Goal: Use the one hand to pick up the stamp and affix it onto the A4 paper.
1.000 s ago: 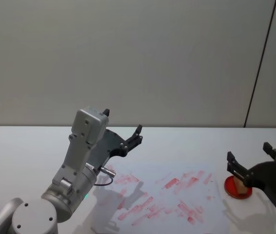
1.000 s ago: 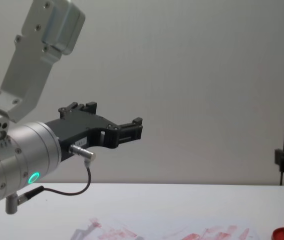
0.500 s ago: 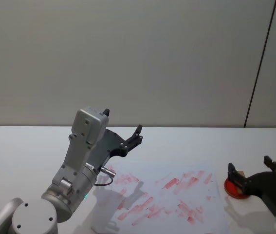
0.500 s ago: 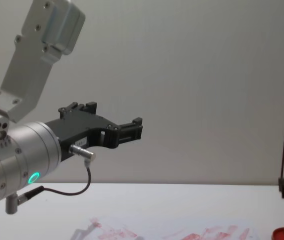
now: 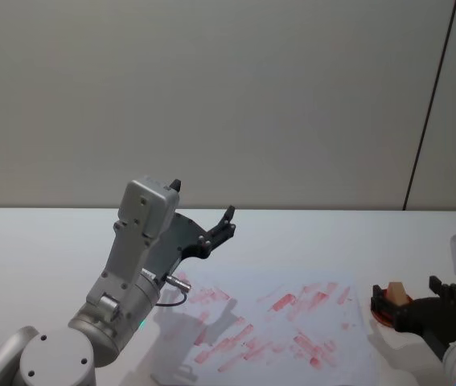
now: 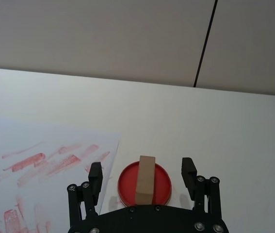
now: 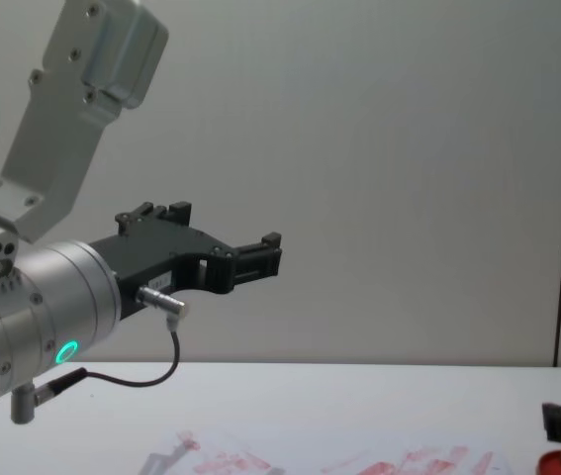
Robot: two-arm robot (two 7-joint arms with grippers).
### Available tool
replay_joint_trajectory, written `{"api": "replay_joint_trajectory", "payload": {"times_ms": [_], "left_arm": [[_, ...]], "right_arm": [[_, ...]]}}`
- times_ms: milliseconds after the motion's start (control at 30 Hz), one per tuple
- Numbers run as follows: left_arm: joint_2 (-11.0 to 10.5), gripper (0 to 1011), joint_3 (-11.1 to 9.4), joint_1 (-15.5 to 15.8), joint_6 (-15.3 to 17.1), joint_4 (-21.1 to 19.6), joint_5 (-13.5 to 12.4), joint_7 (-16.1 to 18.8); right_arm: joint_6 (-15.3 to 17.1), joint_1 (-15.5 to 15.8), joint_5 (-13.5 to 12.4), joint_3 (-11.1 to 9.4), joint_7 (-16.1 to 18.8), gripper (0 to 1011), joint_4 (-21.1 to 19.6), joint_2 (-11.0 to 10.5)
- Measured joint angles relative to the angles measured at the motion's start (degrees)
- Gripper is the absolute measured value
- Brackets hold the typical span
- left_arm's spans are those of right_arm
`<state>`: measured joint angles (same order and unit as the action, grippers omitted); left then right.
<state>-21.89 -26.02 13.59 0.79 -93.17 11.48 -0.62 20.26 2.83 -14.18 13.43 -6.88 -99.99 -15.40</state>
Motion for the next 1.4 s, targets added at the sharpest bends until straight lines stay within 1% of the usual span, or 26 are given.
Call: {"api": "replay_joint_trajectory", "payload": {"times_ms": [433, 867, 933, 1000, 1067, 1133, 1200, 1233, 1300, 1333, 1367, 1400], "left_arm": [[0.00, 1002, 0.00, 0.00, 0.00, 0.00, 0.00, 0.00], [0.00, 1002, 0.00, 0.00, 0.00, 0.00, 0.00, 0.00], [0.00, 1002, 0.00, 0.00, 0.00, 0.00, 0.00, 0.00], [0.00, 1002, 0.00, 0.00, 0.00, 0.00, 0.00, 0.00], [0.00, 1002, 0.00, 0.00, 0.00, 0.00, 0.00, 0.00], [0.00, 1002, 0.00, 0.00, 0.00, 0.00, 0.00, 0.00], [0.00, 1002, 0.00, 0.00, 0.00, 0.00, 0.00, 0.00], [0.00, 1003, 0.00, 0.00, 0.00, 0.00, 0.00, 0.00], [0.00, 1002, 0.00, 0.00, 0.00, 0.00, 0.00, 0.00], [0.00, 1002, 0.00, 0.00, 0.00, 0.00, 0.00, 0.00], [0.00, 1003, 0.00, 0.00, 0.00, 0.00, 0.00, 0.00], [0.00, 1003, 0.00, 0.00, 0.00, 0.00, 0.00, 0.00]], "right_arm": [[1.78, -1.26, 0.71, -0.35, -0.24, 1001, 3.13, 1.06], [2.41, -2.15, 1.67, -0.46, 0.39, 996, 4.92, 1.64], [2.48, -2.25, 1.79, -0.47, 0.46, 948, 5.11, 1.70], [2.50, -2.30, 1.84, -0.49, 0.50, 924, 5.21, 1.72], [2.54, -2.37, 1.94, -0.50, 0.57, 841, 5.38, 1.79], [2.57, -2.42, 1.99, -0.52, 0.60, 807, 5.44, 1.82], [2.62, -2.48, 2.05, -0.53, 0.63, 712, 5.57, 1.86], [2.63, -2.49, 2.06, -0.53, 0.64, 712, 5.59, 1.86], [2.66, -2.52, 2.10, -0.53, 0.66, 654, 5.65, 1.87], [2.66, -2.52, 2.10, -0.53, 0.66, 595, 5.65, 1.87], [2.67, -2.55, 2.12, -0.53, 0.67, 577, 5.69, 1.88], [2.69, -2.57, 2.14, -0.53, 0.68, 536, 5.72, 1.89]]}}
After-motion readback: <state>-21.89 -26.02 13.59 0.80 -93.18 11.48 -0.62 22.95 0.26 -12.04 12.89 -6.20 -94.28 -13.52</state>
